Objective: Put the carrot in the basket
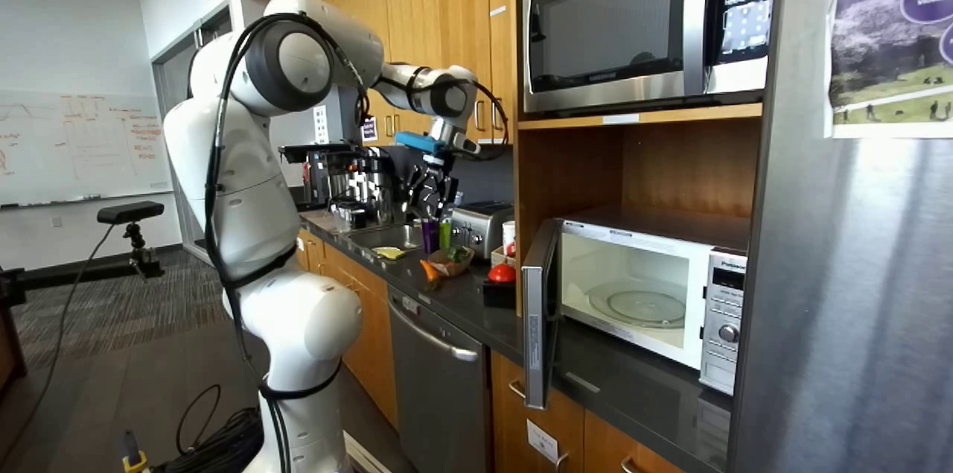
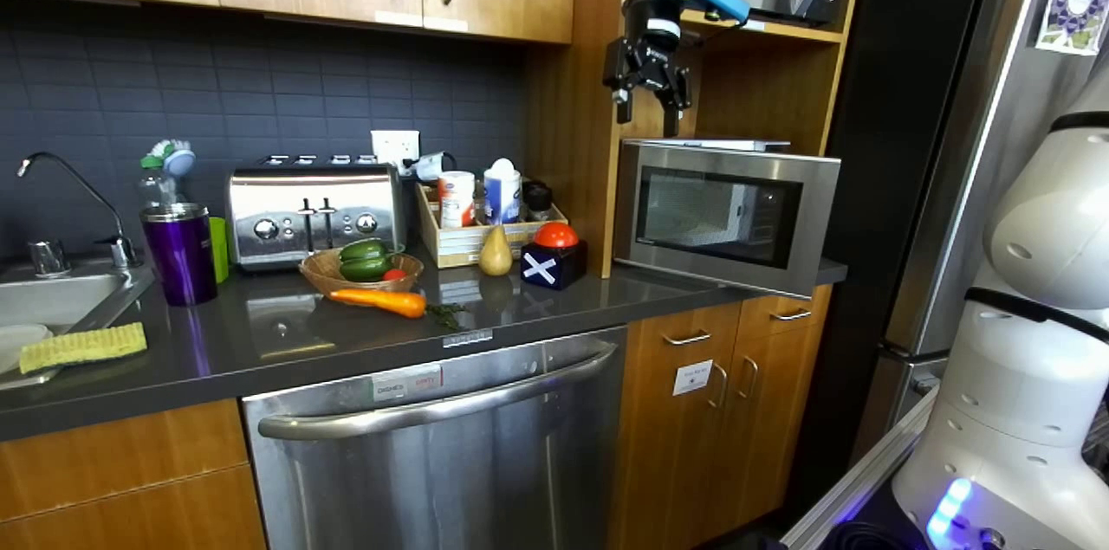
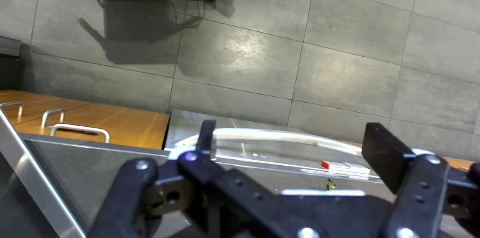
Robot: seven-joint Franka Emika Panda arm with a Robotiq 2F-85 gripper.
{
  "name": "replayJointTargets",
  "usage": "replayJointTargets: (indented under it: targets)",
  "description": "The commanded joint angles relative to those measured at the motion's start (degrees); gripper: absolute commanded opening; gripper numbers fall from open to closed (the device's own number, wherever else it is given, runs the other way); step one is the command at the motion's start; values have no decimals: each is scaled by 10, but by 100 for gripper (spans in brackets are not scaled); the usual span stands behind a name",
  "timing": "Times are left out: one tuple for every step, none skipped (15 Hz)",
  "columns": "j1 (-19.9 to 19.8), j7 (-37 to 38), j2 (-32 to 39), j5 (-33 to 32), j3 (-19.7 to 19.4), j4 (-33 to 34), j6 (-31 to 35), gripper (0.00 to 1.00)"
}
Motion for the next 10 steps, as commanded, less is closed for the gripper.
replayJointTargets:
  targets:
    - [-7,-1,0,1,6,2,-2,100]
    - [-7,-1,0,1,6,2,-2,100]
    - [-7,-1,0,1,6,2,-2,100]
    - [-7,-1,0,1,6,2,-2,100]
    - [-7,-1,0,1,6,2,-2,100]
    - [-7,-1,0,1,6,2,-2,100]
    - [-6,0,0,2,7,1,-1,100]
    - [-5,3,-1,0,9,-1,5,100]
    - [-4,4,-3,-1,13,-4,11,100]
    - [-2,6,-4,-3,16,-7,16,100]
